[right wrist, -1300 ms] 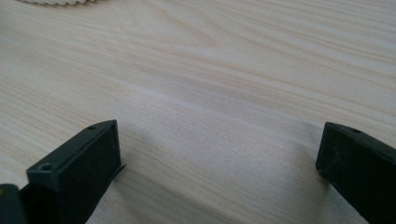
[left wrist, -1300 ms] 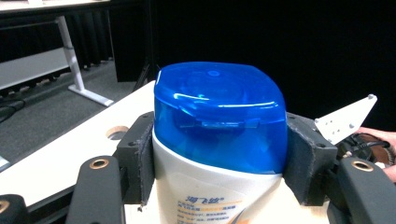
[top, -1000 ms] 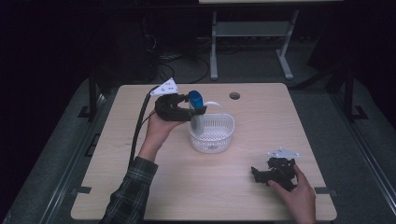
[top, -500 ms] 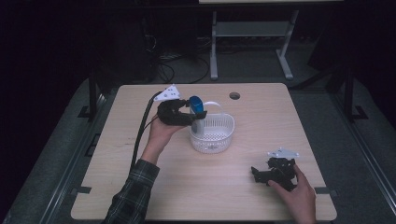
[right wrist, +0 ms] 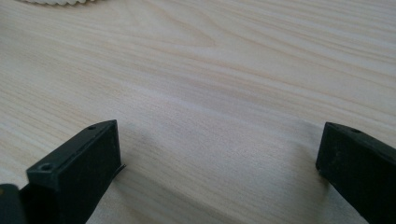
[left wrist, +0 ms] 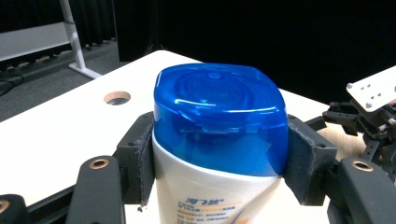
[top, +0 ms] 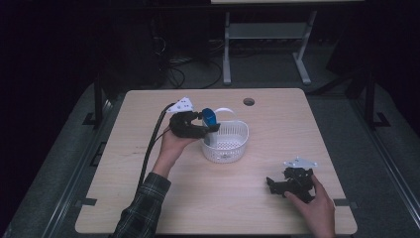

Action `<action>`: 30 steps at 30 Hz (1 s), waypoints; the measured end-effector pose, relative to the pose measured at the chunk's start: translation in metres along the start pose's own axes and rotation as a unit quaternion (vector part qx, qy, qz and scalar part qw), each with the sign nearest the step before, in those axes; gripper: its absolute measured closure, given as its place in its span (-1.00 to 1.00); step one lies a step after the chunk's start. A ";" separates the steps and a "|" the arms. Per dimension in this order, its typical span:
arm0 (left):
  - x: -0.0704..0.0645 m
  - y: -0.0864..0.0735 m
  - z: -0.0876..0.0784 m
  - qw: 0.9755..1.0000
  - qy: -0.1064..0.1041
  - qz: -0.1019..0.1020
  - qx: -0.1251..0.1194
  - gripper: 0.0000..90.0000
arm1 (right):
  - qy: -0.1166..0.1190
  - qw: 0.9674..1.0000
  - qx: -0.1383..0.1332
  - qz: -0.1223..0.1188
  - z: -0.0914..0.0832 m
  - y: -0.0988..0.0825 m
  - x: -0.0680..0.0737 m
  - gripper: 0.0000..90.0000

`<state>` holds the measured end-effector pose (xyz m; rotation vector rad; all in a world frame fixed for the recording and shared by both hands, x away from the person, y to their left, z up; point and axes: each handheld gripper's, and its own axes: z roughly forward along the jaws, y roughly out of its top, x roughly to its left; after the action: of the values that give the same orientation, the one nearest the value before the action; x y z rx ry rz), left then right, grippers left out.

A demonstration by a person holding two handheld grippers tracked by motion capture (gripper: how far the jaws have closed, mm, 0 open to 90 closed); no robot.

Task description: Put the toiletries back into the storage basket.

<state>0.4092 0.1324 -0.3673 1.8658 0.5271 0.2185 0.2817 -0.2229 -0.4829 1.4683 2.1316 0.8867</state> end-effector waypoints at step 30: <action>0.001 -0.024 0.009 1.000 -0.011 0.006 0.007 -0.22 | 0.000 1.000 0.000 0.000 0.000 0.000 0.000 -1.00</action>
<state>0.4075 0.1311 -0.3926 1.8833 0.5030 0.2033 0.2817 -0.2228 -0.4829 1.4683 2.1316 0.8865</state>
